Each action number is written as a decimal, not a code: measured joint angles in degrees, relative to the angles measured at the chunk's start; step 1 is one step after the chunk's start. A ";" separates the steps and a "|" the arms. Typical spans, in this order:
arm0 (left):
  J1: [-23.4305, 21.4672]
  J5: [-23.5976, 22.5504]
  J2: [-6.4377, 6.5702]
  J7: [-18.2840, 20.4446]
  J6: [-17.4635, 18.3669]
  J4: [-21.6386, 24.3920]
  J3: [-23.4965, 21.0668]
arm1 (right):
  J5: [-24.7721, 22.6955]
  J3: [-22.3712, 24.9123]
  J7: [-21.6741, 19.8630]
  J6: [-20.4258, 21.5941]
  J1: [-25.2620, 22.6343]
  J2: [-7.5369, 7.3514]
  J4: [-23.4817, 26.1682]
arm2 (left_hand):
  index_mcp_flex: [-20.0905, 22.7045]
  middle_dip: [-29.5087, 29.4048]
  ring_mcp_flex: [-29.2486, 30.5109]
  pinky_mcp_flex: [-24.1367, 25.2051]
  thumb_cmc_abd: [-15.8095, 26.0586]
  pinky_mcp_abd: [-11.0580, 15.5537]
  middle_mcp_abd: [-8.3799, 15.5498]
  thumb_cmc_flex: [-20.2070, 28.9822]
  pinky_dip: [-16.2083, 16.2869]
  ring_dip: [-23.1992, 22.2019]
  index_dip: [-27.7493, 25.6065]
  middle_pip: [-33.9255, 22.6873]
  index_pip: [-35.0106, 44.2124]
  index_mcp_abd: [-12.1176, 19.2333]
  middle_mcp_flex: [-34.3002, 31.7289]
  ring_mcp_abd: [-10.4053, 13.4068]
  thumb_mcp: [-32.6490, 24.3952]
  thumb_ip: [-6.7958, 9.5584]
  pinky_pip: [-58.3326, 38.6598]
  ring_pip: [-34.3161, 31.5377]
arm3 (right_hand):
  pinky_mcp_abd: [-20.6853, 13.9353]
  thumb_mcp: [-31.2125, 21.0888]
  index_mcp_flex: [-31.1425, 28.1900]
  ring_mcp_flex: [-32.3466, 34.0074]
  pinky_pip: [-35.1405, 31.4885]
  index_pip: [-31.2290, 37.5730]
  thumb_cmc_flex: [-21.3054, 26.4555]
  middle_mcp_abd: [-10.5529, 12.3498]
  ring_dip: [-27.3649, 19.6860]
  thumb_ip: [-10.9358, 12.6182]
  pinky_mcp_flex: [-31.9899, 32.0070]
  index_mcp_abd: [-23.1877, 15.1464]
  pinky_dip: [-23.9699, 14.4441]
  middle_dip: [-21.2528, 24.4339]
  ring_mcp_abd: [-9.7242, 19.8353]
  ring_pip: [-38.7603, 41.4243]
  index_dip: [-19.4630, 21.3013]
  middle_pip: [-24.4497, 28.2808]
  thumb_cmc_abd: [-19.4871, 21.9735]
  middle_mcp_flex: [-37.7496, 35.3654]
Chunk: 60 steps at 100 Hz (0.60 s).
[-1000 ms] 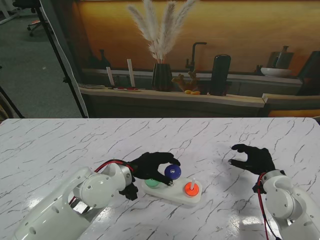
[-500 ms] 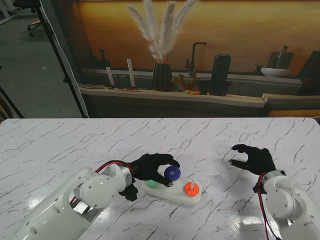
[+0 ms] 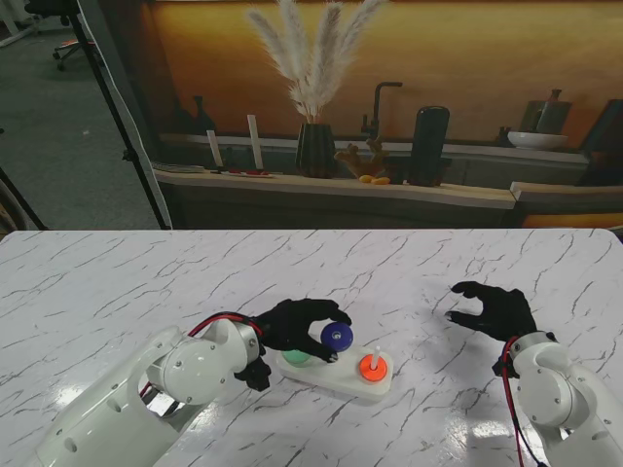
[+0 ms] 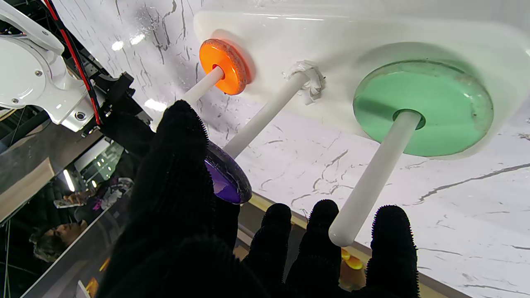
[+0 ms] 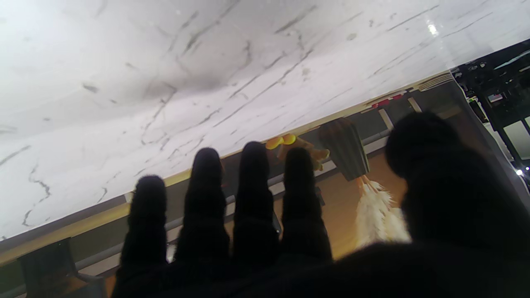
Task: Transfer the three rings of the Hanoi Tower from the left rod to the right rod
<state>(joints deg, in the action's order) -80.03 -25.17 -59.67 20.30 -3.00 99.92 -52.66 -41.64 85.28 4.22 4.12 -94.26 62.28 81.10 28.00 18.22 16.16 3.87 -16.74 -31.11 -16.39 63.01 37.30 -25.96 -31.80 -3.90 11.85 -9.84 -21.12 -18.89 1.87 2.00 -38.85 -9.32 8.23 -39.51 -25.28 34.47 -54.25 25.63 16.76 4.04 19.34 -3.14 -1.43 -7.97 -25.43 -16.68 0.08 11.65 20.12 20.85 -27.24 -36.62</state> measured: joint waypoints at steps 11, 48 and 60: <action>0.20 0.12 -0.03 -0.06 -0.05 -0.18 0.16 | 0.02 0.00 -0.01 0.02 0.00 0.00 -0.06 | 0.00 0.00 0.00 0.00 0.00 0.00 0.00 0.00 0.00 0.00 0.00 0.00 0.00 0.00 0.00 0.00 0.00 0.00 -0.24 0.00 | 0.00 0.00 -0.01 0.00 0.00 0.00 0.00 0.00 0.00 0.00 -0.01 0.00 0.00 0.00 0.00 0.00 0.00 0.00 0.00 0.00; 0.67 0.82 -0.20 -0.50 -0.17 -1.13 0.69 | 0.06 0.05 -0.01 0.05 -0.07 0.00 -0.15 | 0.01 0.00 1.45 -0.89 0.00 0.00 0.00 0.01 1.29 -0.98 0.00 0.00 0.07 0.00 -0.01 0.00 0.00 0.00 -5.11 -1.21 | 0.00 0.00 -0.02 0.00 -0.01 0.00 0.00 0.00 0.00 0.00 -0.03 0.00 0.00 0.00 0.00 0.00 0.00 0.00 0.00 0.00; 0.61 0.73 -0.34 -0.93 -0.17 -1.26 0.59 | 0.08 0.05 -0.05 0.05 -0.10 0.00 -0.18 | 0.04 0.00 1.57 -0.90 0.00 0.00 0.00 0.01 1.65 -1.21 0.00 0.00 0.08 0.00 -0.02 0.00 0.00 0.00 -5.66 -1.22 | 0.00 0.00 -0.02 0.00 -0.01 0.00 0.00 0.00 0.00 0.00 -0.03 0.00 0.00 0.00 0.00 0.00 0.00 0.00 0.00 0.00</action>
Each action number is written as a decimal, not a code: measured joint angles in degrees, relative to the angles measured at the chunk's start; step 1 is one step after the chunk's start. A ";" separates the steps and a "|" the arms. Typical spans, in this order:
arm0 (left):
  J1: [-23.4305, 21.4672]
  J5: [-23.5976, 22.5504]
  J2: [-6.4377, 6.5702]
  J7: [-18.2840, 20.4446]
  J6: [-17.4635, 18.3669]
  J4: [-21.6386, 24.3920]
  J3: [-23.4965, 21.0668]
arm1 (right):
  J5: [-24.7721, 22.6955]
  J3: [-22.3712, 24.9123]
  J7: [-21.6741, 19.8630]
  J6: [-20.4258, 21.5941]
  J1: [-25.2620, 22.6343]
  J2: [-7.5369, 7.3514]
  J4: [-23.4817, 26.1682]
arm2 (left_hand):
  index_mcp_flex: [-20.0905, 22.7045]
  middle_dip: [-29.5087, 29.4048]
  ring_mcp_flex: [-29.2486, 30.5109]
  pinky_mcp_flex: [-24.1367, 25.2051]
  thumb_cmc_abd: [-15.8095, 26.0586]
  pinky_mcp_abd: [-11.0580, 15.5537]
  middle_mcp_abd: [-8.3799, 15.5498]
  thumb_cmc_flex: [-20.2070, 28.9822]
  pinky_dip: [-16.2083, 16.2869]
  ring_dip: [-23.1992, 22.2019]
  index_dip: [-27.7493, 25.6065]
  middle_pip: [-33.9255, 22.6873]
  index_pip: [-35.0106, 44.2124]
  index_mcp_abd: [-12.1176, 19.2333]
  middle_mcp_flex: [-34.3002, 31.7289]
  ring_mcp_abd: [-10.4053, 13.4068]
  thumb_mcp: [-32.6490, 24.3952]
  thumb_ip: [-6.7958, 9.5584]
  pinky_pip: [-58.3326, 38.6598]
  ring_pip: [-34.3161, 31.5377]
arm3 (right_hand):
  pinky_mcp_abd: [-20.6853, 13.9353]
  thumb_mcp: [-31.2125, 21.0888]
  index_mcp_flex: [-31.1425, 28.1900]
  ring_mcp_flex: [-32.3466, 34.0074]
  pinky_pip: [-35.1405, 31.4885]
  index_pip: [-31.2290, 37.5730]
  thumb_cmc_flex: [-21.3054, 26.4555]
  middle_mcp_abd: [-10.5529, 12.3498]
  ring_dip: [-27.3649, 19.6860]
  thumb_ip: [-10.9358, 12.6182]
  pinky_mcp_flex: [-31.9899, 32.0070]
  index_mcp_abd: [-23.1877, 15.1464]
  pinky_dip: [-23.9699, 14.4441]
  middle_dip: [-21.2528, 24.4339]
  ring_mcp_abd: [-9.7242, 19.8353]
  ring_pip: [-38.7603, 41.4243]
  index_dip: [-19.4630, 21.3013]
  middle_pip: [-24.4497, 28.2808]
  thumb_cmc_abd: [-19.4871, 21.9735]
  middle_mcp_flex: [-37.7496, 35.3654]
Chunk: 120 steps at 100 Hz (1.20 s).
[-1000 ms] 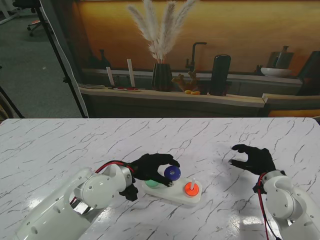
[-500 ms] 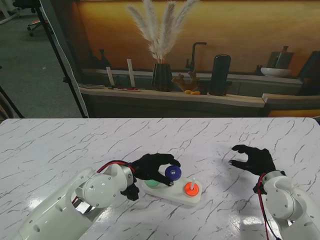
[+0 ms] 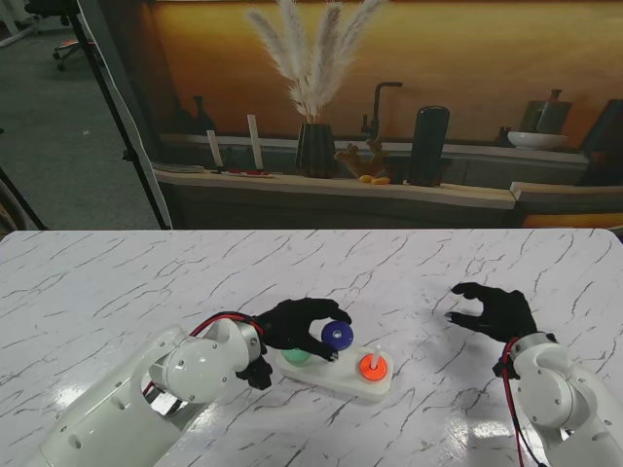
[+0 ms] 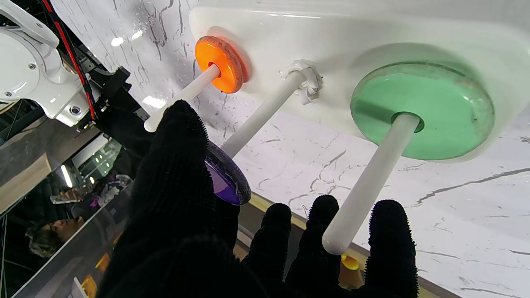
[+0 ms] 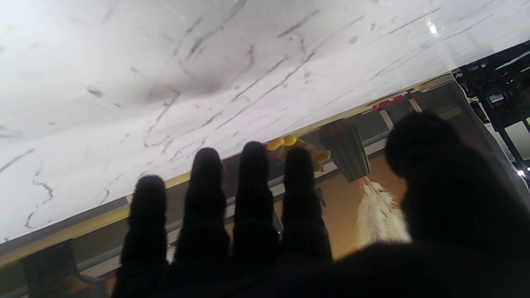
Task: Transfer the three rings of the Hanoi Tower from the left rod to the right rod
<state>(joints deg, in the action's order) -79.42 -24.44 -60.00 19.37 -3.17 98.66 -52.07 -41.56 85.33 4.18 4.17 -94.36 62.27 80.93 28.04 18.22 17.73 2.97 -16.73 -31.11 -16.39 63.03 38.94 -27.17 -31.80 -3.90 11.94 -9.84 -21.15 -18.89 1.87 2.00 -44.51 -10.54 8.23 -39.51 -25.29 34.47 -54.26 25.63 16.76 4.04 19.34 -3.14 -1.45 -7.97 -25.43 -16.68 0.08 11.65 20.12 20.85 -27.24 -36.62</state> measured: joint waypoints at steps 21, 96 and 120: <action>-0.41 -0.32 -0.15 -0.46 -0.04 0.05 -0.57 | 0.02 -0.06 -0.10 0.00 0.00 -0.01 -0.08 | 0.02 0.00 0.00 0.00 0.00 0.00 0.00 0.00 0.13 -0.02 0.00 0.00 0.01 0.00 -0.01 0.00 0.00 0.00 -0.16 -0.01 | 0.00 0.00 0.00 0.00 0.00 0.00 0.00 0.00 0.00 0.00 0.00 0.00 0.00 0.00 0.00 0.01 0.00 0.00 0.00 0.00; -0.79 -1.60 -0.46 -2.21 -0.26 0.14 -0.79 | -0.01 -0.08 -0.11 0.08 0.08 -0.01 -0.24 | 0.24 0.35 0.82 -0.63 0.00 0.00 0.00 0.00 0.71 -0.94 0.00 -0.16 0.02 0.00 -0.56 0.00 0.03 -0.01 -2.34 -1.45 | 0.00 0.00 -0.01 0.00 0.00 0.00 0.00 0.00 0.00 0.00 -0.02 0.00 0.00 0.00 0.00 0.01 0.00 0.00 0.01 0.00; -0.71 -1.43 -0.64 -2.56 -0.80 -0.24 -0.41 | 0.00 -0.10 -0.15 0.10 0.09 -0.02 -0.29 | 0.32 0.64 0.82 -0.70 0.00 0.00 0.00 0.00 1.03 -1.44 0.00 -0.17 0.11 0.00 -0.58 0.00 0.31 -0.01 -3.02 -1.97 | 0.00 0.00 -0.02 0.00 0.00 0.00 0.00 0.00 0.00 0.00 -0.02 0.00 0.00 0.00 0.00 0.01 0.00 0.00 0.01 0.00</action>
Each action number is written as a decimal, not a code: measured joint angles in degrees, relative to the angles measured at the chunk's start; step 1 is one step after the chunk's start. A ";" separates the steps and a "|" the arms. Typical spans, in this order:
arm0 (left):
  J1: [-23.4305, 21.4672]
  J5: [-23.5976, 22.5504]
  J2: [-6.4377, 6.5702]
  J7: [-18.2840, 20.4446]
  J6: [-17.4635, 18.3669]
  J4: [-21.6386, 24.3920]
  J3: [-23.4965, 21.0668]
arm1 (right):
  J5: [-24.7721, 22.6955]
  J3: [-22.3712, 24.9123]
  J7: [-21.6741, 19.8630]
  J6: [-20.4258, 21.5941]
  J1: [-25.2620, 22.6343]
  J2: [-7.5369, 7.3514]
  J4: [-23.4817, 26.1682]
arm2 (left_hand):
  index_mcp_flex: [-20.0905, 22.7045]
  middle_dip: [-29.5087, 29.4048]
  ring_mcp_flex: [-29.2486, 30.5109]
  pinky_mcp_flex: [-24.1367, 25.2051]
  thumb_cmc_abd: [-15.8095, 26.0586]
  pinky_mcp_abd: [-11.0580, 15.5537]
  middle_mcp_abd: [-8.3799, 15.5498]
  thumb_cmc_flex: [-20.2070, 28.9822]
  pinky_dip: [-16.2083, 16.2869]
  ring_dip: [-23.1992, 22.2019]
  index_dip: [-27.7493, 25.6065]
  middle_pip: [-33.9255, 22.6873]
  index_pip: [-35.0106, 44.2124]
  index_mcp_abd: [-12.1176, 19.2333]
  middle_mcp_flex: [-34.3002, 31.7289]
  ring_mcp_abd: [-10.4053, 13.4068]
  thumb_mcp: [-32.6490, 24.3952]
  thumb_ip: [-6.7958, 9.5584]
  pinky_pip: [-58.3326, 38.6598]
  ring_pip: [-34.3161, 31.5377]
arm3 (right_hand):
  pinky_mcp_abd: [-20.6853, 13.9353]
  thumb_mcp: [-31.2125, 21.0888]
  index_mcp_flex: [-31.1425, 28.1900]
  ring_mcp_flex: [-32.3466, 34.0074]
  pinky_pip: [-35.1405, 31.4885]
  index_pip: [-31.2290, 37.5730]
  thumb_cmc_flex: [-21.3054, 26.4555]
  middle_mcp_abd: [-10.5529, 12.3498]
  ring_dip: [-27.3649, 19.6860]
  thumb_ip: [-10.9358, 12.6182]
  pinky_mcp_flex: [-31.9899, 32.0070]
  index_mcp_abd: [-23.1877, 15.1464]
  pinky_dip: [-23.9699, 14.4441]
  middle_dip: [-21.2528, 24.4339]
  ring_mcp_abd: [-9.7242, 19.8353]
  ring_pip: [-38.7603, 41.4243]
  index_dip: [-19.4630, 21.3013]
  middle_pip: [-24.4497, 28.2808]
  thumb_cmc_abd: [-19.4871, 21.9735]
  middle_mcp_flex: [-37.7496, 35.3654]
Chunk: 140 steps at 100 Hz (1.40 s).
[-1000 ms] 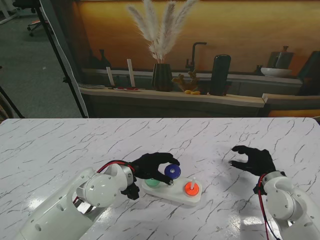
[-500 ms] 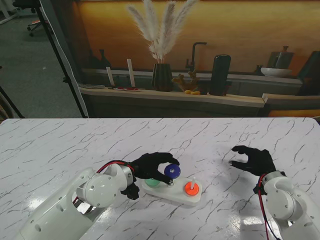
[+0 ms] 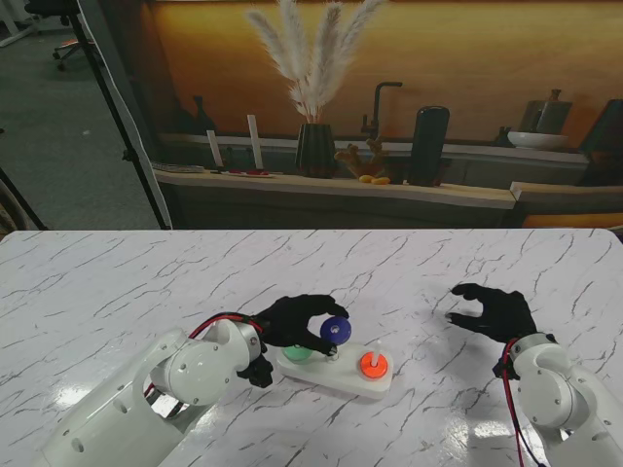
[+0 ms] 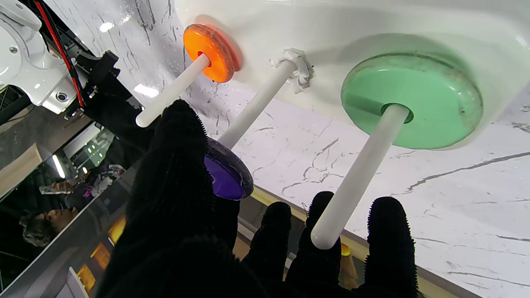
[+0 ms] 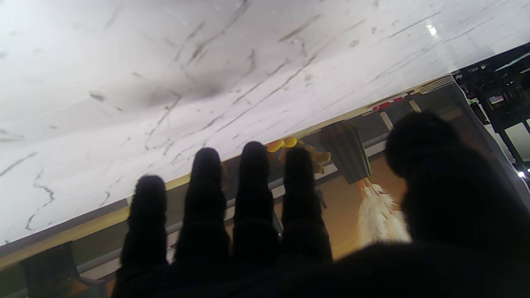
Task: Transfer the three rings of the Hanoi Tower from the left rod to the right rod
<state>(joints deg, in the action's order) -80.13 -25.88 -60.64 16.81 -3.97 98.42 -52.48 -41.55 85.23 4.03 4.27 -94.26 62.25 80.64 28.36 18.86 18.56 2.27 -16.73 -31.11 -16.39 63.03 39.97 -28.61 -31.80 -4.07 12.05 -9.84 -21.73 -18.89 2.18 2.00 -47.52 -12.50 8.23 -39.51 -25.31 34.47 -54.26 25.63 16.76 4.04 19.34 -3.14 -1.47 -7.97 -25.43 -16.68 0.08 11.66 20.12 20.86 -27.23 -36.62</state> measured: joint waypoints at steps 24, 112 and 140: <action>0.09 -0.06 -0.01 0.29 -0.16 -0.11 0.20 | 0.03 0.00 0.00 -0.03 -0.04 0.00 -0.02 | 0.01 0.05 0.00 -0.53 0.00 0.00 0.00 0.00 0.02 -0.07 0.00 -0.02 0.04 0.00 0.00 0.00 0.00 0.00 -0.65 0.00 | 0.00 0.00 0.00 0.00 0.00 0.00 0.00 0.00 0.00 0.00 0.00 0.00 0.00 0.00 0.00 0.00 0.00 0.00 0.00 0.00; 1.38 0.14 0.98 5.31 1.49 -0.81 0.59 | 0.10 -0.02 -0.02 -0.03 -0.07 0.00 -0.23 | -10.47 -2.54 -8.04 3.92 -4.77 0.00 -0.45 -5.31 -6.72 5.91 13.59 2.88 -10.22 -2.74 12.20 -0.12 -5.21 0.13 19.44 6.72 | 0.00 0.06 -0.61 0.00 -0.03 0.90 0.06 0.00 0.00 0.00 -0.04 0.00 0.00 0.00 0.00 0.00 0.00 0.00 0.00 0.00; 1.40 0.24 1.02 4.50 1.59 -0.81 0.39 | 0.13 -0.03 0.00 0.00 -0.04 0.00 -0.31 | -11.07 -2.68 -8.73 3.92 -4.77 0.00 -0.55 -5.31 -6.73 6.04 14.31 3.07 -10.75 -3.00 12.90 -0.13 -5.30 0.14 20.98 7.22 | 0.00 0.15 -0.61 0.00 -0.04 0.88 0.64 0.00 0.00 0.03 -0.10 0.00 0.00 0.00 0.00 0.05 0.00 0.00 0.03 -0.01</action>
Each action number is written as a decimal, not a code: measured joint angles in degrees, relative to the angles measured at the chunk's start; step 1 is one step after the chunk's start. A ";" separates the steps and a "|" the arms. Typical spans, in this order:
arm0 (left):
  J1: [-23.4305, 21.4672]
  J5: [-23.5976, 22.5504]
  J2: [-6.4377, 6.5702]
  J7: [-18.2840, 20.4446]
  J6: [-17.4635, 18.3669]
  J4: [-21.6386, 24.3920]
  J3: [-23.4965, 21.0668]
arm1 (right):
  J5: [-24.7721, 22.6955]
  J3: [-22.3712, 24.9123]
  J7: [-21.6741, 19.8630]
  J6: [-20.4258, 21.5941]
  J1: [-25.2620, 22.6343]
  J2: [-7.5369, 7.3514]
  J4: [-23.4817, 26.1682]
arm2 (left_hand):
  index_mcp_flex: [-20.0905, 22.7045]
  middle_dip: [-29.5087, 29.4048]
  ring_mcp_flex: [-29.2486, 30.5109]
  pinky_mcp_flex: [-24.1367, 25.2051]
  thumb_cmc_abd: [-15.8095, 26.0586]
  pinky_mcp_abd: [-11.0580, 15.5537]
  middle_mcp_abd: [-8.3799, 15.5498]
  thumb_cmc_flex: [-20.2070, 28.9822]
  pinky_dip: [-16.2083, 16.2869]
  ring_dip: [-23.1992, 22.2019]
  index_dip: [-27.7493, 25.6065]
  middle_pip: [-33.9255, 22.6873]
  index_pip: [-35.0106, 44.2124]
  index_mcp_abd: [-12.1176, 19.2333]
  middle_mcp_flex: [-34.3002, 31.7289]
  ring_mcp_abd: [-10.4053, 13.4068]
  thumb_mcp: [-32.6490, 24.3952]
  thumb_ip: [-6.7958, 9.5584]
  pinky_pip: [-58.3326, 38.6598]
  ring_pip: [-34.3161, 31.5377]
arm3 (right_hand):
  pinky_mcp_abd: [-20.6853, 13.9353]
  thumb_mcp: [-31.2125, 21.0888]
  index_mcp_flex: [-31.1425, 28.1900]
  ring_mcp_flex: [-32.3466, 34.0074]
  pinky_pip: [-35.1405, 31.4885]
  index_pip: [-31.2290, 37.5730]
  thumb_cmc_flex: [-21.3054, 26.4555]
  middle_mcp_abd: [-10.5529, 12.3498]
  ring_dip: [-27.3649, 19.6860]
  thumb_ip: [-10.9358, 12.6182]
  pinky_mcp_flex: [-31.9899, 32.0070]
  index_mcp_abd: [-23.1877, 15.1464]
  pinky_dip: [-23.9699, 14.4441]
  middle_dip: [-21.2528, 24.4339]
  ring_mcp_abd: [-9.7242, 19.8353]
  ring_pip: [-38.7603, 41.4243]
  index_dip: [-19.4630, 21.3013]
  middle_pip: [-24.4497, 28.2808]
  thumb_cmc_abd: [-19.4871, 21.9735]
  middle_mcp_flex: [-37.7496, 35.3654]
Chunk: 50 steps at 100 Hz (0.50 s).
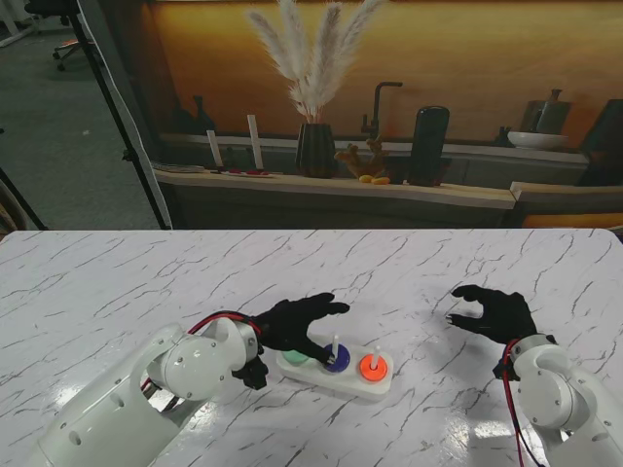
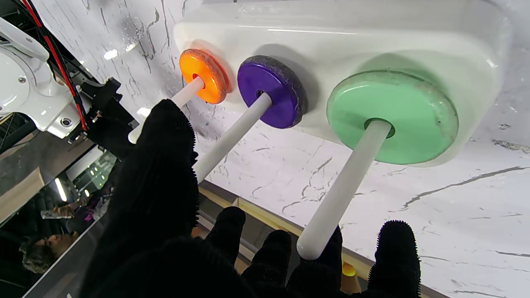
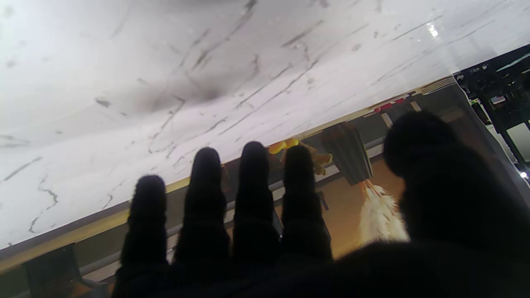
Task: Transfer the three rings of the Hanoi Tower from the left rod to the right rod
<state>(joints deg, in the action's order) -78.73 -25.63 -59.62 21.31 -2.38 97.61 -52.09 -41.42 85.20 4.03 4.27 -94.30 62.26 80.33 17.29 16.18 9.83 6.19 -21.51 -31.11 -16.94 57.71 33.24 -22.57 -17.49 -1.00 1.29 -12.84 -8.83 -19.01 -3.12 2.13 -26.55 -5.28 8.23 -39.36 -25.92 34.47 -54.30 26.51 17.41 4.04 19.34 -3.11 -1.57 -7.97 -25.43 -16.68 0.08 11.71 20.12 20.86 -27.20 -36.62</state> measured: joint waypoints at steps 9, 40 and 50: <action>-0.32 -0.13 -0.09 -0.66 0.31 0.00 -0.44 | 0.02 -0.07 -0.01 0.00 0.00 0.00 -0.02 | 0.00 -0.45 0.00 -0.03 0.00 0.00 0.00 -0.01 0.00 0.01 0.02 0.00 0.00 -0.01 0.00 0.00 0.00 0.00 0.15 0.00 | 0.00 0.00 0.00 0.00 0.00 0.00 0.00 0.00 0.00 0.00 -0.01 0.00 0.00 0.00 0.00 0.03 0.00 0.00 0.00 0.00; -2.36 -2.19 -0.42 -3.06 1.50 0.92 -2.64 | 0.03 -0.11 0.08 0.05 0.06 0.00 -0.10 | 0.00 -0.65 0.01 -0.19 0.00 0.00 0.00 -0.02 0.07 0.01 0.66 0.00 0.04 -0.01 0.00 0.00 0.00 0.00 0.15 0.00 | 0.00 0.00 0.00 0.00 -0.02 0.00 0.00 0.00 0.00 0.00 -0.03 0.00 0.00 0.00 0.00 0.53 0.00 0.00 0.00 -0.01; -3.07 -2.63 -0.51 -3.75 1.73 1.23 -3.49 | 0.03 -0.13 0.11 0.05 0.07 0.00 -0.11 | 0.00 -0.65 0.04 -0.22 0.00 0.00 0.00 -0.02 0.59 0.01 0.66 0.00 0.06 -0.01 -0.01 0.00 0.00 0.00 0.15 0.00 | 0.00 0.00 0.00 0.00 -0.02 0.00 0.00 0.00 0.00 0.00 -0.04 0.00 0.00 0.00 0.00 0.54 0.00 0.00 0.00 -0.01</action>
<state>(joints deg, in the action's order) -81.80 -28.26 -60.14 17.56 -0.65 98.84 -55.59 -41.38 85.07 4.14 4.31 -94.24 62.26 80.22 17.29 15.53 9.87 5.97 -21.51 -31.11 -16.94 57.69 33.83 -22.56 -16.83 -1.00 1.35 -12.84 -8.84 -19.01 -3.12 2.13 -26.40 -5.28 8.23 -39.36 -25.92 34.47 -54.32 26.51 17.41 4.04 19.34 -3.11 -1.60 -7.97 -25.42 -16.68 0.08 12.25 20.12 20.85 -27.20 -36.63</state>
